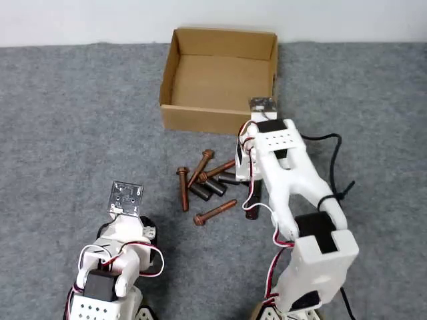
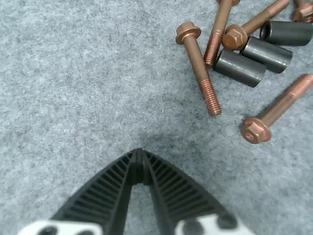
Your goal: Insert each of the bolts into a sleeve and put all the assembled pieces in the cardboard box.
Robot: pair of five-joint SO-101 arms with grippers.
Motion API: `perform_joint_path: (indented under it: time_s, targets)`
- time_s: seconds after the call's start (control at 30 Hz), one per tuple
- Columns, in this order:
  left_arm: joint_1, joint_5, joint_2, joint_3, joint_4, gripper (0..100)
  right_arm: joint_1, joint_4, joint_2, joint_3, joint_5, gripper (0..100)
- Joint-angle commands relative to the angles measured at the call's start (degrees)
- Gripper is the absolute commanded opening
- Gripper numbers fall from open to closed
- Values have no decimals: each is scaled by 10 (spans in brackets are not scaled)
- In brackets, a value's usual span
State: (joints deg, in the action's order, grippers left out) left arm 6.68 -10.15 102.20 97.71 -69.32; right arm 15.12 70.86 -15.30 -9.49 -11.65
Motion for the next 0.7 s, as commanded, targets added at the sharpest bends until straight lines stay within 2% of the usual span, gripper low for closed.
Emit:
perform_joint_path:
  time_s: [0.0, 0.2, 0.3, 0.33, 0.4, 0.47, 0.67]
  targets:
    - [-4, 1, 0, -12, -2, 6, 3, -22, -15, 27, -5, 191]
    - [-4, 1, 0, -12, -2, 6, 3, -54, -58, 27, -5, 167]
    - [-4, 1, 0, -12, -2, 6, 4, -58, -65, 27, -4, 20]
    - [-4, 1, 0, -12, -2, 6, 5, -58, -65, 27, -4, 0]
    - [-4, 1, 0, -12, -2, 6, 4, -51, -65, 27, -4, 37]
    - [-4, 1, 0, -12, -2, 6, 2, -51, -64, 27, -3, 3]
    - [-4, 1, 0, -12, -2, 6, 7, 15, 3, 27, -6, 9]
